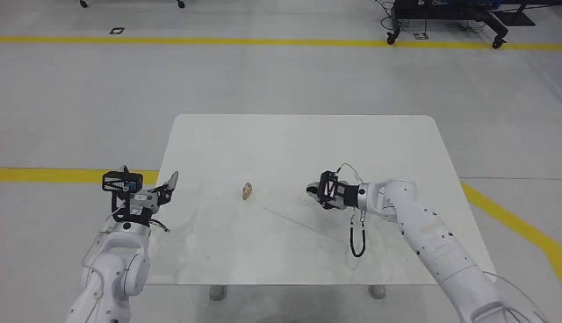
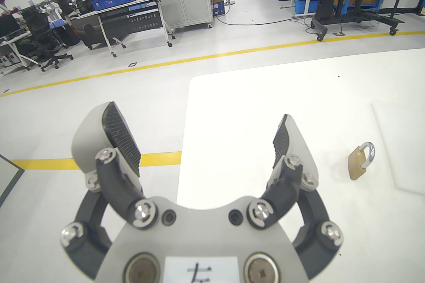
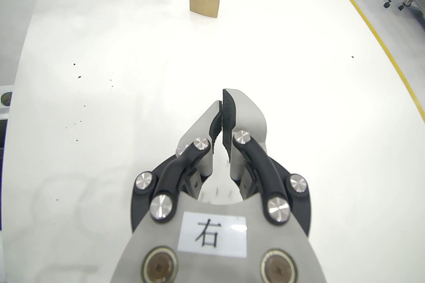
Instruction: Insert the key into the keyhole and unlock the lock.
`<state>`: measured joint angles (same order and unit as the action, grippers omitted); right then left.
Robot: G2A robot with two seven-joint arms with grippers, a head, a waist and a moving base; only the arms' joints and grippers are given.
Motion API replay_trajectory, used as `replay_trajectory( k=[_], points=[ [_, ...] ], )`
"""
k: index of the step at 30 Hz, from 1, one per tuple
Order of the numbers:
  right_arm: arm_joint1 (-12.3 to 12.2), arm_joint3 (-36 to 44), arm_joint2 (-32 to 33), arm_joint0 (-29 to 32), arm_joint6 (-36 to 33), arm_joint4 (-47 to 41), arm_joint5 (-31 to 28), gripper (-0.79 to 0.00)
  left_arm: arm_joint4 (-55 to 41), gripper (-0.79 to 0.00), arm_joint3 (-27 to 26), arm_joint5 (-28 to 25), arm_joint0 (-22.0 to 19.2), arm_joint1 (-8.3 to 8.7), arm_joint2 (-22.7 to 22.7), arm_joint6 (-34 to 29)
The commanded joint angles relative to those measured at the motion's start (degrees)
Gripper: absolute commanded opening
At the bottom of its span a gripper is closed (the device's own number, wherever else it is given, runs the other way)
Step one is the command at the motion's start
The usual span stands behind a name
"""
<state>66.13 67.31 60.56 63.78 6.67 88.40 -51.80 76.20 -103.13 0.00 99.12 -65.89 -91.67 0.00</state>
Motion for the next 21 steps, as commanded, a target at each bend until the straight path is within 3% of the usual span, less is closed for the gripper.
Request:
replay_trajectory(
  k=[1,10,14,17,21],
  points=[
    [-0.03,-0.05,0.11,0.04,0.18,-0.20,-0.11,-0.785,0.00,0.000,0.00,0.00,0.00,0.00,0.00,0.00],
    [0.03,0.00,0.31,0.58,0.66,-1.29,1.01,-0.785,0.00,0.000,0.00,0.00,0.00,0.00,0.00,0.00],
    [0.09,-1.98,2.41,1.73,7.28,-9.87,-0.15,-0.785,0.00,0.000,0.00,0.00,0.00,0.00,0.00,0.00],
    [0.34,-4.24,3.07,2.43,13.54,-17.28,-4.23,-0.785,0.00,0.000,0.00,0.00,0.00,0.00,0.00,0.00],
    [0.87,-7.08,0.17,2.11,18.11,-27.66,-6.20,-0.785,0.00,0.000,0.00,0.00,0.00,0.00,0.00,0.00]
  ],
)
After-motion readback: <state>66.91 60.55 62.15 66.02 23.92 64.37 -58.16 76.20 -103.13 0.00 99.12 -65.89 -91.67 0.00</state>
